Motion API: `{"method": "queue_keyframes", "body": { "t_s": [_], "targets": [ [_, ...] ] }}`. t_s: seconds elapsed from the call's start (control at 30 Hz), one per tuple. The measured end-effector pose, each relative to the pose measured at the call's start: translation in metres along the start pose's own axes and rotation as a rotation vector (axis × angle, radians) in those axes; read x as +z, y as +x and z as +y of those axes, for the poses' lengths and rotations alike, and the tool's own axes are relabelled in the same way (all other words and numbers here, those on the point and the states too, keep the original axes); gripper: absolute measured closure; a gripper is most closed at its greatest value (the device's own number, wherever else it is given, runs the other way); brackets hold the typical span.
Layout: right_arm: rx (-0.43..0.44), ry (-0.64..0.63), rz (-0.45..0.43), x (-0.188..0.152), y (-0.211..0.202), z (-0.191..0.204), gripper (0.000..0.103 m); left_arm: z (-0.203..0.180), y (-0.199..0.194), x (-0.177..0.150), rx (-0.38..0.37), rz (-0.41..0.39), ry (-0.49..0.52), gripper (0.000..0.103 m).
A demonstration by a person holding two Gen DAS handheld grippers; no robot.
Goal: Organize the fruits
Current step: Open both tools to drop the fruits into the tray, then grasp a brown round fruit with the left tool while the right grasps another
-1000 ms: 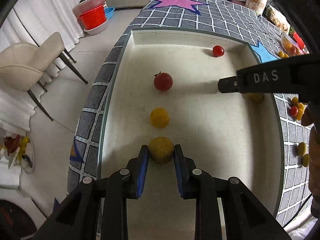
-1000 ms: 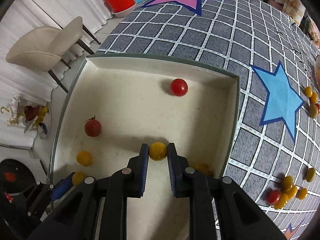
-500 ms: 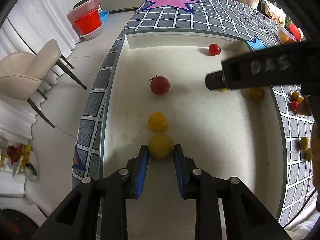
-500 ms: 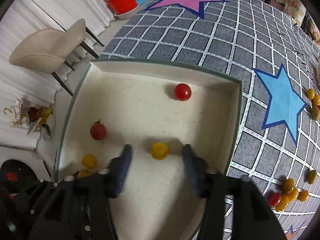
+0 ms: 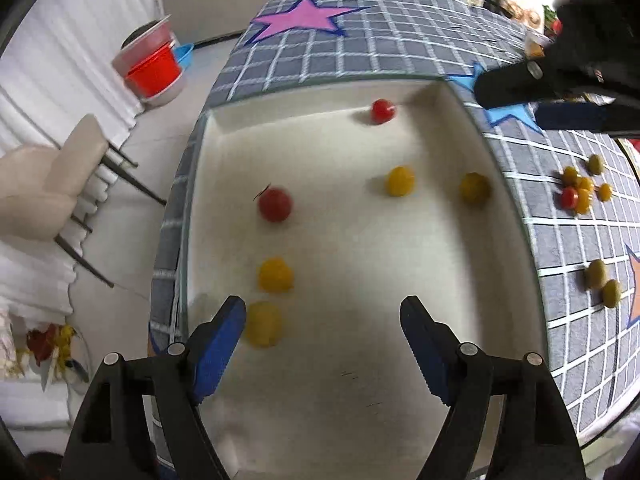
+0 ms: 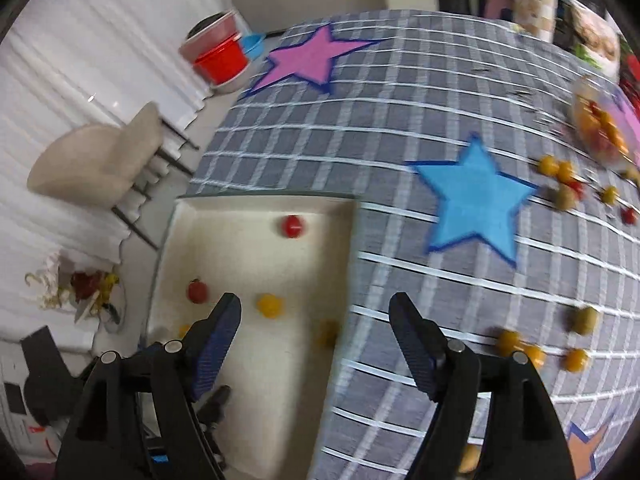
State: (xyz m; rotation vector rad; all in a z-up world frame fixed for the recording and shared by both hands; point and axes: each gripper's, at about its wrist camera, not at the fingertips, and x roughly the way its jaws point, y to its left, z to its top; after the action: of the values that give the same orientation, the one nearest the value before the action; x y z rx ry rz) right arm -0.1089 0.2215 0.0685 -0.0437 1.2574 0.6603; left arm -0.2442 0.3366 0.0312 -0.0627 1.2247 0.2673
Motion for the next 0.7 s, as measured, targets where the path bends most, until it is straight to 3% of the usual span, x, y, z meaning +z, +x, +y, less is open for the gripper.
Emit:
{"method": "queue_keyframes", "body": {
  "t_s": [0.4, 0.7],
  "targets": [
    [-0.233, 0.251, -0.024, -0.038, -0.045, -0.142, 0.023, -0.080, -0.028, 0.078, -0.087, -0.095, 0.111, 0.022],
    [-0.253, 0.332, -0.037, -0.049, -0.054, -0.191, 0.024, -0.145, -0.007, 0.147, -0.170, -0.078, 0.163, 0.022]
  ]
}}
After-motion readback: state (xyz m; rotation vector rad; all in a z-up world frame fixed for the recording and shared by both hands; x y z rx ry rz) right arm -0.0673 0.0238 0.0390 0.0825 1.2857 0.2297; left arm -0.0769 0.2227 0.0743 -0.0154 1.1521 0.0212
